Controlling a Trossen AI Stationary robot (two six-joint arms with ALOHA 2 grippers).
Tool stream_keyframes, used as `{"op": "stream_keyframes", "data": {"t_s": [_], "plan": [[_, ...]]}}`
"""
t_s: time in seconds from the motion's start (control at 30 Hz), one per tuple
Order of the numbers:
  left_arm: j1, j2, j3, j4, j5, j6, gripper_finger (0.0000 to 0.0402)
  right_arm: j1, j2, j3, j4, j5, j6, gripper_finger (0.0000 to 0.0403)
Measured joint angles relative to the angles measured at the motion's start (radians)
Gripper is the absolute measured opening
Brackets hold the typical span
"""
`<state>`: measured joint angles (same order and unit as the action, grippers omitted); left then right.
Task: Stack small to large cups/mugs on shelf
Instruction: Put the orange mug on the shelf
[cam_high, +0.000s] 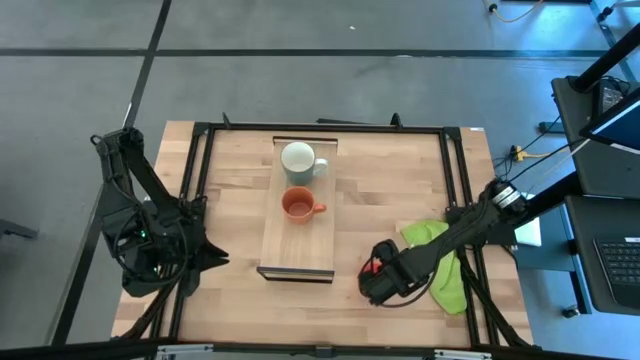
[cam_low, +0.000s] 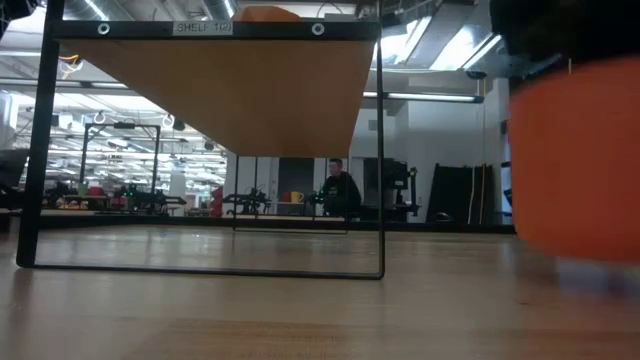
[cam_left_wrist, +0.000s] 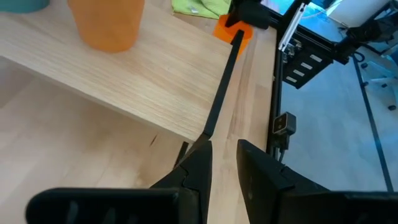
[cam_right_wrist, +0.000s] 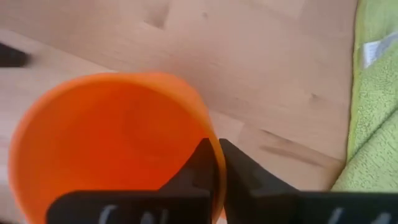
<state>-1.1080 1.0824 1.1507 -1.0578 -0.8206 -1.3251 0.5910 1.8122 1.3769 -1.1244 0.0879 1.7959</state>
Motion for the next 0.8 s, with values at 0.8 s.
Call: {"op": "stream_keyframes", "data": {"t_s": [0.8], "plan": [[0.026,0.0,0.0,-0.006,0.001,-0.008,0.0069,-0.286,0.119,0.883,-0.444,0.09,-0.561,0.0011]]}}
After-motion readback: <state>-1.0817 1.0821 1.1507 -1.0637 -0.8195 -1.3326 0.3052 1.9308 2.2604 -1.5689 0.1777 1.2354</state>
